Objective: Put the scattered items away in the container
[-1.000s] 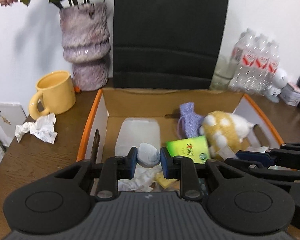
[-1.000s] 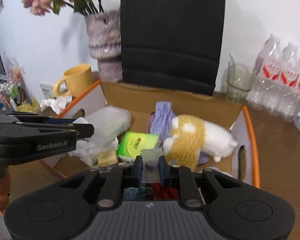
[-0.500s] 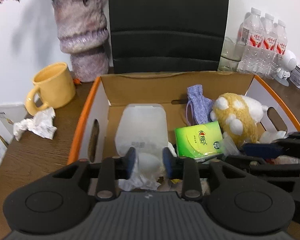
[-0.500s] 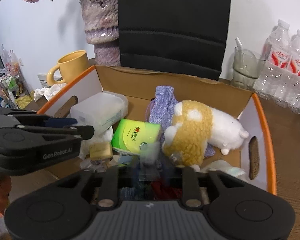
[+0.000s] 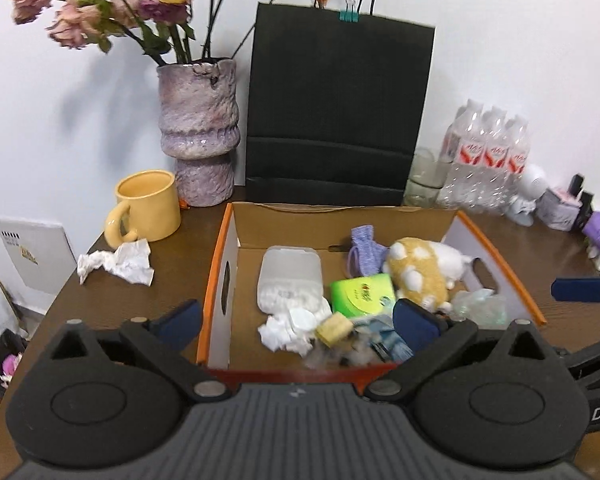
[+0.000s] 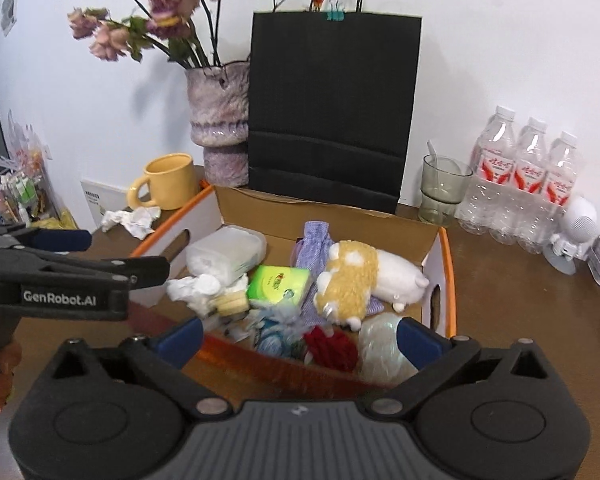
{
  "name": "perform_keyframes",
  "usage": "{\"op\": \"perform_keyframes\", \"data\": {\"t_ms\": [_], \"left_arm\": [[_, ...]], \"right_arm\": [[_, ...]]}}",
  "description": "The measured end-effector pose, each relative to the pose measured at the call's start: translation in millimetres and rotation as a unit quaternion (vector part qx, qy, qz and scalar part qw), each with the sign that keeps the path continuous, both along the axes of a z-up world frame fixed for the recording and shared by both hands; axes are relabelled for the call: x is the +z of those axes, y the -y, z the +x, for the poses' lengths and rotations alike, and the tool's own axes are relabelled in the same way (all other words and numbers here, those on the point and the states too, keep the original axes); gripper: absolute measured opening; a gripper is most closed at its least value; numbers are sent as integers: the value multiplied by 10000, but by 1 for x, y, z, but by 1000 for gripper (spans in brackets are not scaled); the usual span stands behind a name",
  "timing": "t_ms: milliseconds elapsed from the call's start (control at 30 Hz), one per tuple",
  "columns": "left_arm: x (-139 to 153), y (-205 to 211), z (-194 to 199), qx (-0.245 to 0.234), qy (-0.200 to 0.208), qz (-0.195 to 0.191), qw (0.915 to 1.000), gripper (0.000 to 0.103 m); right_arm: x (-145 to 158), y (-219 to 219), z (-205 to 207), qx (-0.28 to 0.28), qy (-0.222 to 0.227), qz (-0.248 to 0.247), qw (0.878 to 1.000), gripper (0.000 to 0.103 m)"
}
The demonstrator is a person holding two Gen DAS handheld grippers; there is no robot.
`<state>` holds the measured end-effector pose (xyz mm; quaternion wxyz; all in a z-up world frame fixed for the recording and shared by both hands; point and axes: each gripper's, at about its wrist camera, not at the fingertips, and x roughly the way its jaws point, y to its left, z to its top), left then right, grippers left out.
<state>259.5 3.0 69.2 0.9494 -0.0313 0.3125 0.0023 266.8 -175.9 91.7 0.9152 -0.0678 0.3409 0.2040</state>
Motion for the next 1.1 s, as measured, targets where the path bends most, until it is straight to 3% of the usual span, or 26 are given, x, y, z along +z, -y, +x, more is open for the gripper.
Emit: {"op": "perform_keyframes", "data": {"t_ms": [267,633,1100], "left_arm": [[16,0,-51,-68,-88,-294,9995,103],[27,0,-109,-48,90,-543,9985,103],[16,-3,-138,-15,-15,-599,9982,103]], "right_arm": [[22,18,-53,-182,-18,144,9997,103],[40,23,-122,-217,248,199,9993,103],[29,21,-149,-254,139,55,9996,103]]}}
